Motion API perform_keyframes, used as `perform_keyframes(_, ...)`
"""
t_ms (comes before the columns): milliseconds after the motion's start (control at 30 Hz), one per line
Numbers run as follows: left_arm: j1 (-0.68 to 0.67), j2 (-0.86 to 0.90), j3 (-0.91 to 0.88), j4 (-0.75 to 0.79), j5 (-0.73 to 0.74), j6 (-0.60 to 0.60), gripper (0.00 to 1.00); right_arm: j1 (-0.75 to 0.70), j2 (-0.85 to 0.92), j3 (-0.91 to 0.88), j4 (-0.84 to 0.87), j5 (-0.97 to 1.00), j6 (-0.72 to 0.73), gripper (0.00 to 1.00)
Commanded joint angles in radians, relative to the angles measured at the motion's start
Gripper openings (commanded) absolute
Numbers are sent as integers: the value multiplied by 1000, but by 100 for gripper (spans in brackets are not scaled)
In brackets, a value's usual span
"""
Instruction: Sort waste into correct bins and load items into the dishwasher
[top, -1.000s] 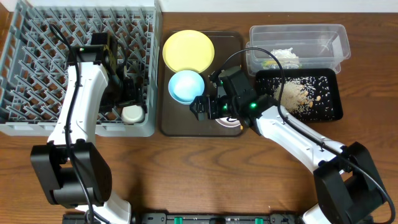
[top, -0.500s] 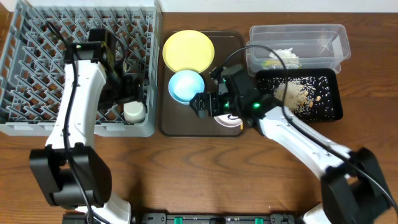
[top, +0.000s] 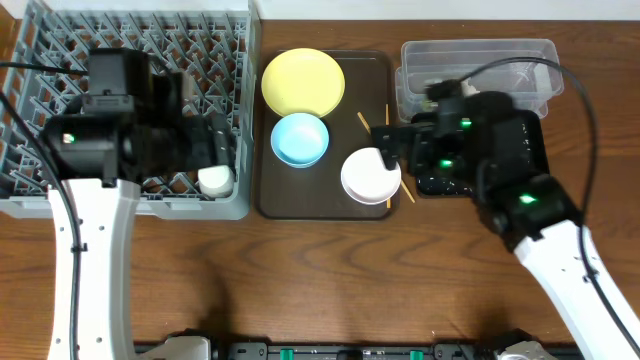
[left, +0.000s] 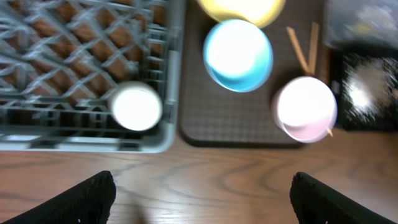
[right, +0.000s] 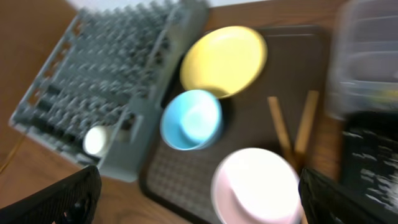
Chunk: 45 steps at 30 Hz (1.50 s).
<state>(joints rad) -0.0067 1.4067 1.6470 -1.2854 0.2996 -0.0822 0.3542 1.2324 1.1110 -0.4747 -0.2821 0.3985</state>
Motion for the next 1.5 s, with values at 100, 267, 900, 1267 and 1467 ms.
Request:
perform_keyframes(100,-133,32,-25,13,53,-8,91,-67,-42,7,-82,13,-45,99)
perform_keyframes(267,-224,100,-40,40,52,-69,90,-67,-41,6,-129,18,-91,99)
perform_keyframes(900,-357,417,-40,278,52,-280,77,-68,-41,6,-193,182,-63,99)
perform_keyframes(1267,-436,563,-40,322,51,-291,71,-68,-37,6,-202,181,-63,99)
perform_keyframes(1467,-434,641,-40,342,52,-298,70,-68,-29,6,-216,181,-63,99)
